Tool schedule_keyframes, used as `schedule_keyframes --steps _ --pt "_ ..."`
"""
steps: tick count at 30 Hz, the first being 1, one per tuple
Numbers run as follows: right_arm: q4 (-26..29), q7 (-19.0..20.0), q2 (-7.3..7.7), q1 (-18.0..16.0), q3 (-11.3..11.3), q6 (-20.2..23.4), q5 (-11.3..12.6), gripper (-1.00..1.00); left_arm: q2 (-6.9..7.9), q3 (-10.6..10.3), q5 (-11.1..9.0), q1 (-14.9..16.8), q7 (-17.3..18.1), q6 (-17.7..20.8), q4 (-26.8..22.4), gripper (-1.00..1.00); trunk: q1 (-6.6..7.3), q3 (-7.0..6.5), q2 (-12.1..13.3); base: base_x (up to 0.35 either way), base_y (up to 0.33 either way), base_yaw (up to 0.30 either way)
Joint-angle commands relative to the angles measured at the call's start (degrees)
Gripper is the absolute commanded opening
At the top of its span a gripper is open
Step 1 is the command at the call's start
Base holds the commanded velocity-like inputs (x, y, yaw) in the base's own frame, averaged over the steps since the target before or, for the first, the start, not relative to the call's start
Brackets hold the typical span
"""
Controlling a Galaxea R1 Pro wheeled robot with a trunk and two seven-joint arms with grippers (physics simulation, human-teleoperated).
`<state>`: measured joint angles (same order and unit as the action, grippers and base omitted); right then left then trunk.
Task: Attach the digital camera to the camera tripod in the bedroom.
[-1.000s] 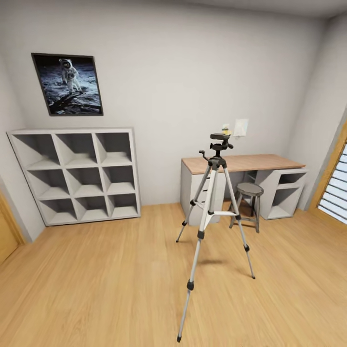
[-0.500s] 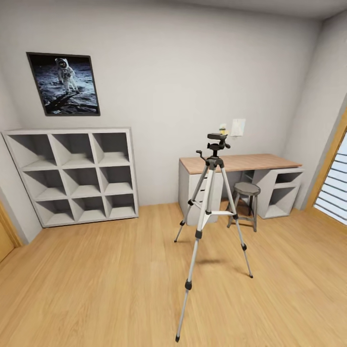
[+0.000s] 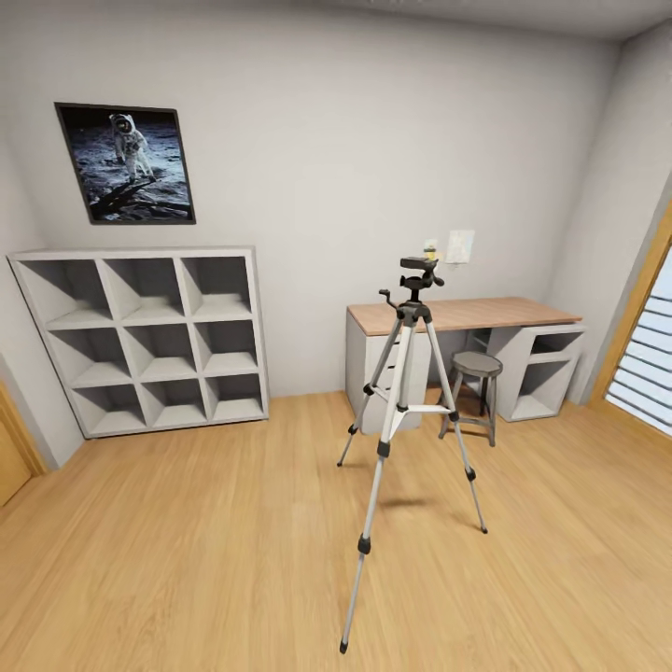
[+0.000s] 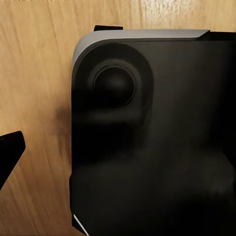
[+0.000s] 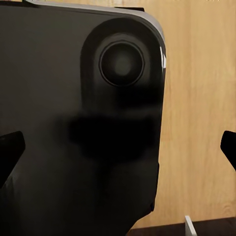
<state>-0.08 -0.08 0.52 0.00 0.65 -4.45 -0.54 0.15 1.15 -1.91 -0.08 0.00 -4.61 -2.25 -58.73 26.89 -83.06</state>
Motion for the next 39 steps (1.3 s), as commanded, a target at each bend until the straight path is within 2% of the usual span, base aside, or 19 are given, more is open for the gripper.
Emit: schedule_keyframes --steps 1,18,29,39 --pt "-0.01 -0.01 0.01 0.0 0.06 -0.2 -0.06 1.0 0.0 0.08 -0.2 -0.01 0.0 -0.12 -0.03 1.0 0.0 0.04 -0.02 -0.005 0.0 0.0" --pt "-0.01 -0.08 0.01 0.0 -0.03 -0.45 0.01 1.0 0.03 0.16 -0.25 -0.01 0.0 -0.14 -0.03 1.0 0.0 0.04 -0.02 -0.001 0.0 0.0" --pt "-0.01 -0.01 -0.01 0.0 -0.15 -0.4 0.12 1.0 0.03 0.14 -1.41 -0.01 0.01 -0.14 -0.01 1.0 0.0 0.04 -0.02 0.0 0.0 -0.091" --pt "-0.01 -0.01 0.01 0.0 -0.12 -0.46 0.11 1.0 0.03 0.17 -1.68 -0.01 0.0 -0.14 -0.03 1.0 0.0 0.04 -0.02 -0.147 0.0 -0.034"
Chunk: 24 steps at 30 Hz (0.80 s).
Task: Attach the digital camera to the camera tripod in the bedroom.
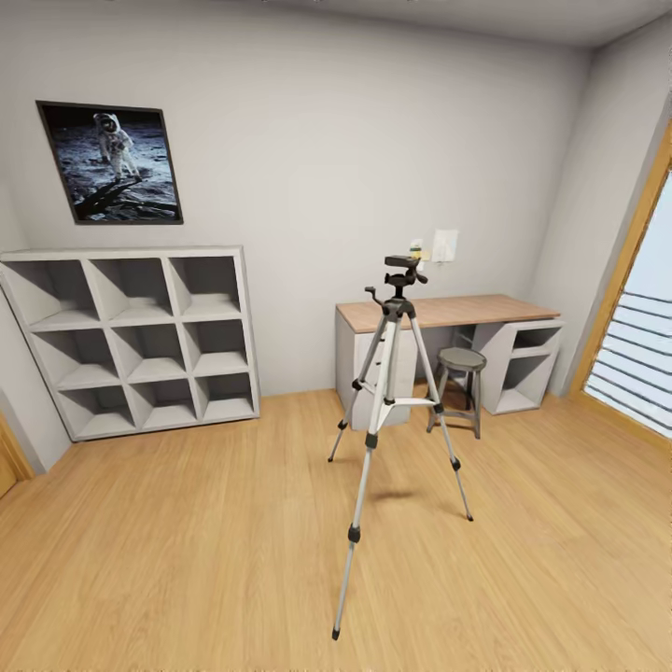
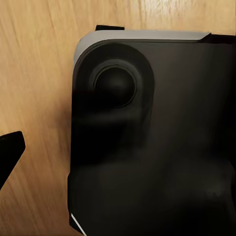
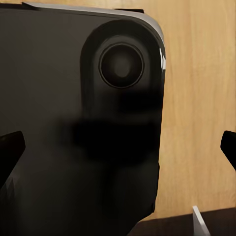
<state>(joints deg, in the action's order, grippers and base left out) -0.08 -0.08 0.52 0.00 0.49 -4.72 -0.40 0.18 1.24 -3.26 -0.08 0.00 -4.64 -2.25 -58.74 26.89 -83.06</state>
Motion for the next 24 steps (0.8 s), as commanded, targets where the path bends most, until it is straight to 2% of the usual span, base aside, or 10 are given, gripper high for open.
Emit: schedule_keyframes --steps 1,14,24 --pt "-0.01 -0.01 0.01 0.0 0.04 -0.2 -0.04 1.0 0.0 0.08 -0.34 -0.01 0.0 -0.11 -0.03 1.0 0.01 0.04 -0.02 -0.042 0.0 -0.003" --pt "-0.01 -0.01 0.01 0.0 -0.01 -0.26 0.01 1.0 0.0 0.08 -0.33 -0.02 0.0 -0.11 -0.03 1.0 0.01 0.04 -0.02 -0.008 0.0 -0.008" --pt "-0.01 -0.01 0.01 0.0 -0.14 -0.21 0.29 1.0 0.0 0.08 -0.33 -0.01 0.0 -0.11 -0.03 1.0 0.01 0.04 -0.02 0.0 0.0 -0.195"
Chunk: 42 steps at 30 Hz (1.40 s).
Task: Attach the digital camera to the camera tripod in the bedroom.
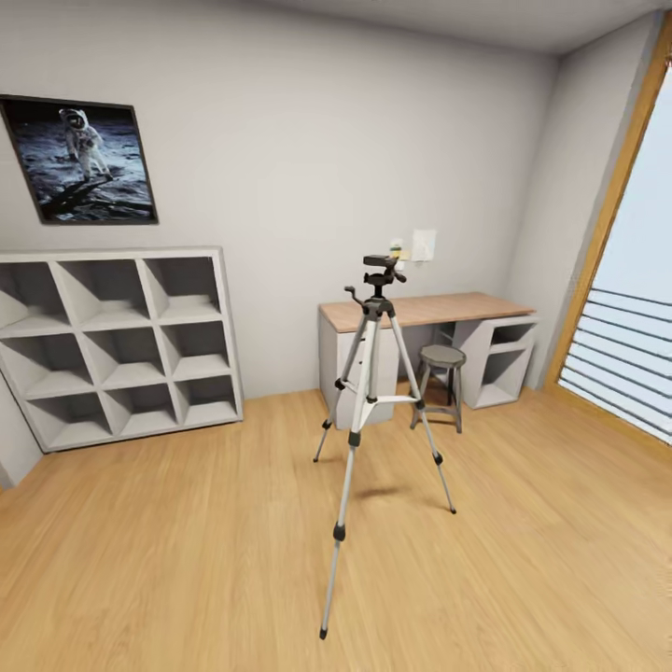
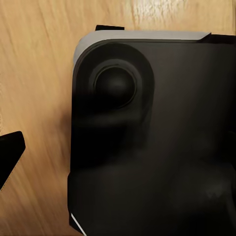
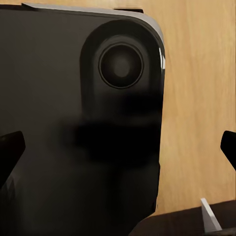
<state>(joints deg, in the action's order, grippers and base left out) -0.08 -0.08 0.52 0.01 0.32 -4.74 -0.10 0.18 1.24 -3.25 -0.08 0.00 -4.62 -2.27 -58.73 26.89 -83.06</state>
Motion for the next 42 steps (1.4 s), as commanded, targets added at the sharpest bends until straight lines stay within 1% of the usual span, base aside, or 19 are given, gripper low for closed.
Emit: schedule_keyframes --steps 1,29,33,35,36,41,42 --pt "-0.01 -0.01 0.0 -0.01 0.03 -0.18 0.01 1.0 0.0 0.08 -0.33 -0.01 0.0 -0.13 -0.01 1.0 0.0 0.04 -0.02 0.0 0.0 -0.244" --pt "-0.01 -0.01 0.0 -0.01 0.01 -0.18 0.01 1.0 -0.01 0.08 -0.36 -0.01 -0.08 -0.13 -0.02 1.0 0.0 0.04 -0.02 0.0 0.0 -0.247" --pt "-0.01 -0.01 0.0 -0.01 0.01 -0.19 0.01 1.0 0.23 0.38 -0.97 -0.01 -0.34 -0.16 -0.02 1.0 0.0 0.04 -0.02 0.0 0.0 -0.247" --pt "-0.01 -0.01 0.0 -0.01 0.0 -0.19 0.01 1.0 0.56 1.49 -2.38 -0.01 -0.4 -0.18 -0.04 1.0 0.0 0.04 -0.02 0.0 0.0 -0.247" --pt "-0.01 -0.01 0.0 -0.01 0.0 -0.2 0.01 1.0 0.78 2.4 -3.46 -0.01 -0.43 -0.19 -0.05 1.0 0.0 0.04 -0.02 0.0 0.0 -0.247" --pt "-0.01 -0.01 0.0 -0.01 0.02 -0.19 0.01 1.0 1.92 8.21 -10.62 -0.01 -0.42 -0.21 -0.13 1.0 0.0 0.04 -0.02 0.0 0.0 -0.247" --pt "-0.01 -0.01 0.0 -0.01 0.01 -0.19 0.01 1.0 2.39 10.84 -14.26 -0.01 -0.38 -0.21 -0.12 1.0 0.0 0.04 -0.02 0.0 0.0 -0.247"
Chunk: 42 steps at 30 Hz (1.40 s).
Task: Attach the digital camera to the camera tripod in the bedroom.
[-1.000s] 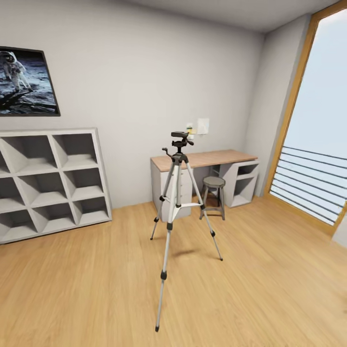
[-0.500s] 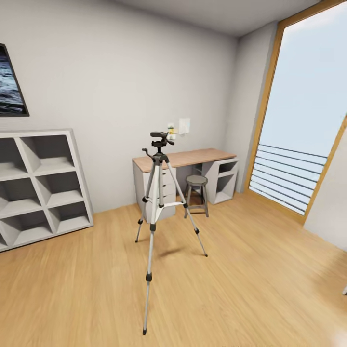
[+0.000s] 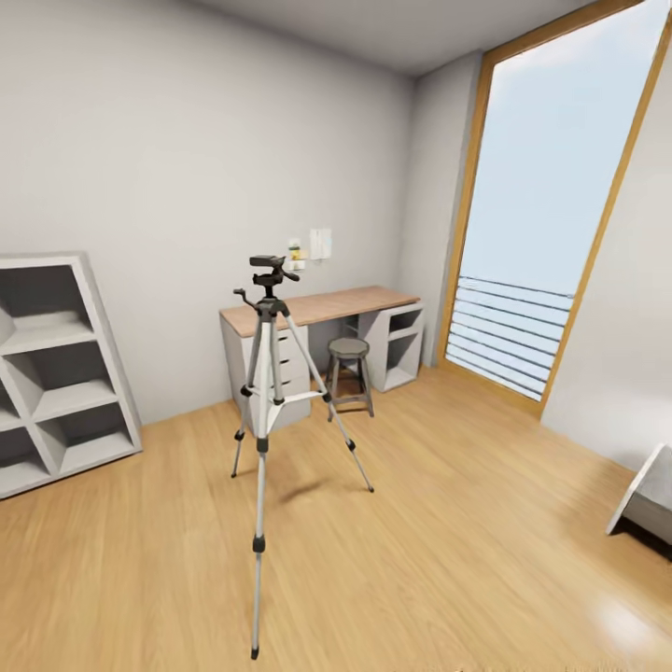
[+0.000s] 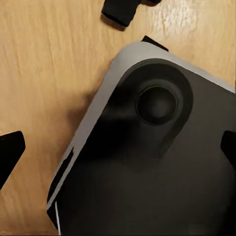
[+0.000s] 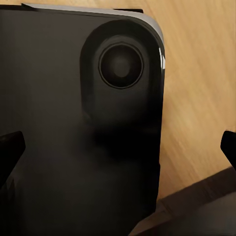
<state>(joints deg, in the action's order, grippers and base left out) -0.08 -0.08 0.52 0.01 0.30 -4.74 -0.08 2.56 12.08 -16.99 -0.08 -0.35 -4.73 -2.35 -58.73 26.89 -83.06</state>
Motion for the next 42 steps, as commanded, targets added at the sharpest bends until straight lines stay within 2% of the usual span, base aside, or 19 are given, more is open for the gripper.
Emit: schedule_keyframes --steps 1,5,8,42 --pt "-0.01 -0.01 0.0 -0.01 0.01 -0.19 -0.01 1.0 0.06 0.35 -1.03 -0.01 -0.03 -0.11 -0.03 1.0 0.0 0.04 -0.02 0.0 0.0 -0.247" --pt "-0.01 -0.01 0.0 -0.01 0.04 -0.18 -0.01 1.0 0.21 1.5 -2.58 -0.01 -0.01 -0.11 -0.02 1.0 0.0 0.04 -0.02 0.0 0.0 -0.247" --pt "-0.01 -0.01 0.0 -0.01 0.04 -0.18 -0.01 1.0 0.24 1.68 -2.84 -0.01 -0.01 -0.11 -0.02 1.0 0.0 0.04 -0.02 0.0 0.0 -0.247" --pt "-0.01 -0.01 -0.08 -0.01 0.05 -0.18 -0.09 1.0 -0.08 1.72 -2.97 -0.01 -0.01 -0.85 -0.02 1.0 0.0 0.04 -0.02 0.0 0.0 -0.247"
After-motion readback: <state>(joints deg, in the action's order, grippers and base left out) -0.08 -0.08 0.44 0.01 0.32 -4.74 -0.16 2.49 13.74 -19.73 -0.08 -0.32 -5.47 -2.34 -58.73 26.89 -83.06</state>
